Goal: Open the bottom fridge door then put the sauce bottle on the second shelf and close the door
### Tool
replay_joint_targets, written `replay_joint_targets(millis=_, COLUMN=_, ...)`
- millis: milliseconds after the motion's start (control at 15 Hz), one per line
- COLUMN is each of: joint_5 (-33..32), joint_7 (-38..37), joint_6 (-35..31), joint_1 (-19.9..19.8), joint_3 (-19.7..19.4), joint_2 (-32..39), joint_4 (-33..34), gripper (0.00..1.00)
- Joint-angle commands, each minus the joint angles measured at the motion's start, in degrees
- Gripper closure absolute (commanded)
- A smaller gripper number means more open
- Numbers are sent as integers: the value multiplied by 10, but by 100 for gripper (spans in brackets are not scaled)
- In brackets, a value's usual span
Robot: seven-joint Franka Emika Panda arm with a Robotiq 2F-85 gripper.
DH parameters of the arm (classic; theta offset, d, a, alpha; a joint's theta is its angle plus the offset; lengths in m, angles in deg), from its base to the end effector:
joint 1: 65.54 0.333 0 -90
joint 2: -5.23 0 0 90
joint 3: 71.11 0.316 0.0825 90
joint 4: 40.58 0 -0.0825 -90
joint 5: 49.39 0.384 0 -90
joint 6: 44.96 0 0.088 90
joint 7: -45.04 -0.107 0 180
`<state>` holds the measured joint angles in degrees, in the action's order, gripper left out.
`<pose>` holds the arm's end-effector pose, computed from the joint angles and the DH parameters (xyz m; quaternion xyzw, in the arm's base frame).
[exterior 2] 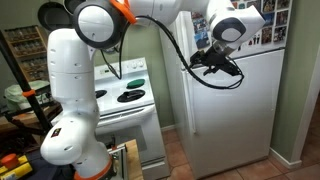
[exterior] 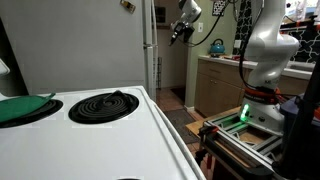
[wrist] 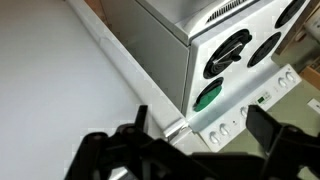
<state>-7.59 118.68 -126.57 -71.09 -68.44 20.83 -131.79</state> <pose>0.6019 0.0461 0.4789 -0.7564 -0.5057 -0.0642 0.4100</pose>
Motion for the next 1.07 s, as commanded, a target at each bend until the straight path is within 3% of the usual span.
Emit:
replay_joint_targets(millis=0, joint_5=-19, joint_7=77, joint_6=-12, joint_1=9, joint_3=0, joint_2=-6, joint_4=-21, gripper=0)
replay_joint_targets(millis=333, joint_5=-23, joint_7=105, joint_6=-5, joint_1=5, joint_3=-8, joint_2=-23, joint_4=-26, gripper=0)
replay_joint_targets(millis=1000, joint_5=-71, joint_7=159, joint_6=-38, joint_1=-9, joint_3=-48, joint_2=-122, joint_4=-28, gripper=0)
